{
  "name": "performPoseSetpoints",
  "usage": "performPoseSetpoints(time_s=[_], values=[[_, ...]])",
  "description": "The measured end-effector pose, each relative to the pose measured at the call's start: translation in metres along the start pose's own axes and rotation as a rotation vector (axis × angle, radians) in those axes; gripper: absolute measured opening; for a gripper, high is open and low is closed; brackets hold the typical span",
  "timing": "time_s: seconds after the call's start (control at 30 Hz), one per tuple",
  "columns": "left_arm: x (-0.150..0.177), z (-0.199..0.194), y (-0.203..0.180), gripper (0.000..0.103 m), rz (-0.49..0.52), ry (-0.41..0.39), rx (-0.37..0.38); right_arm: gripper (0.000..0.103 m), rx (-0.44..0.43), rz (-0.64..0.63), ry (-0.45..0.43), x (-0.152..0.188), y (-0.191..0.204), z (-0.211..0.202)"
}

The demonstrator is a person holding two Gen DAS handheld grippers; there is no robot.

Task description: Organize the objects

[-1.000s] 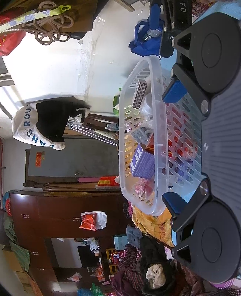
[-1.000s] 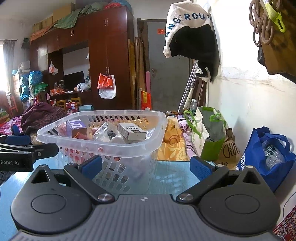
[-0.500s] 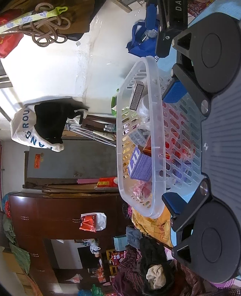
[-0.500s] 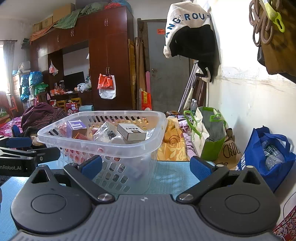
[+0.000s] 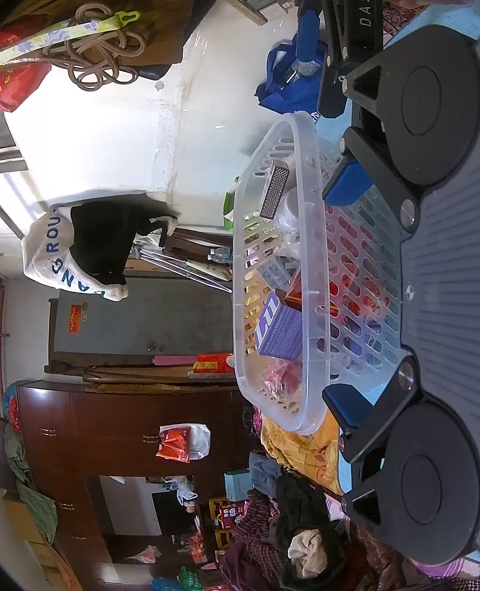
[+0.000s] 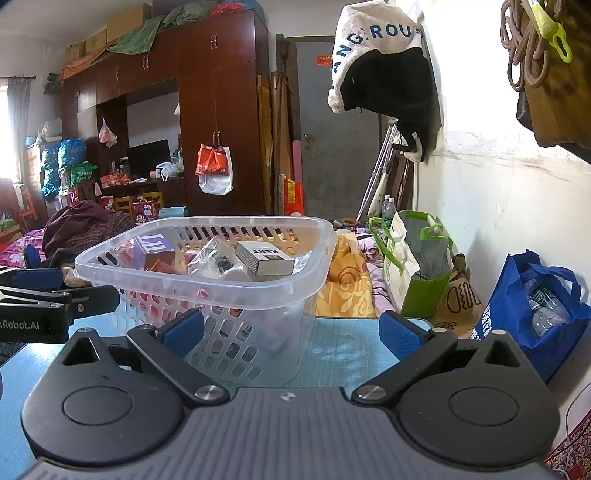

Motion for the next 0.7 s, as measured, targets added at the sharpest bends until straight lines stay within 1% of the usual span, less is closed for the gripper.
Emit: performPoseSetpoints(time_s=[0.6,0.7], values=[[0.0026,-0.0015,-0.0044,0.103,0.008,0.001,0.008,0.103,0.001,0.001,0.002,0.0006,-0.0006,0.0004],[0.0028,-0.0033,-0.0046,0.103,0.027,-0.007,-0.011,0.103,0.003,0.001,0.003,0.0022,-0.0009,0.0003]])
Point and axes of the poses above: each gripper's, at about its wrist camera, not at the fingertips, and z roughly the way its jaws point, y to its left, x to its underside, the point moved 6 cm from there along z, roughly the way its jaws point, and after that the axes turned 13 degrees about -y, right-handed, at the moved point
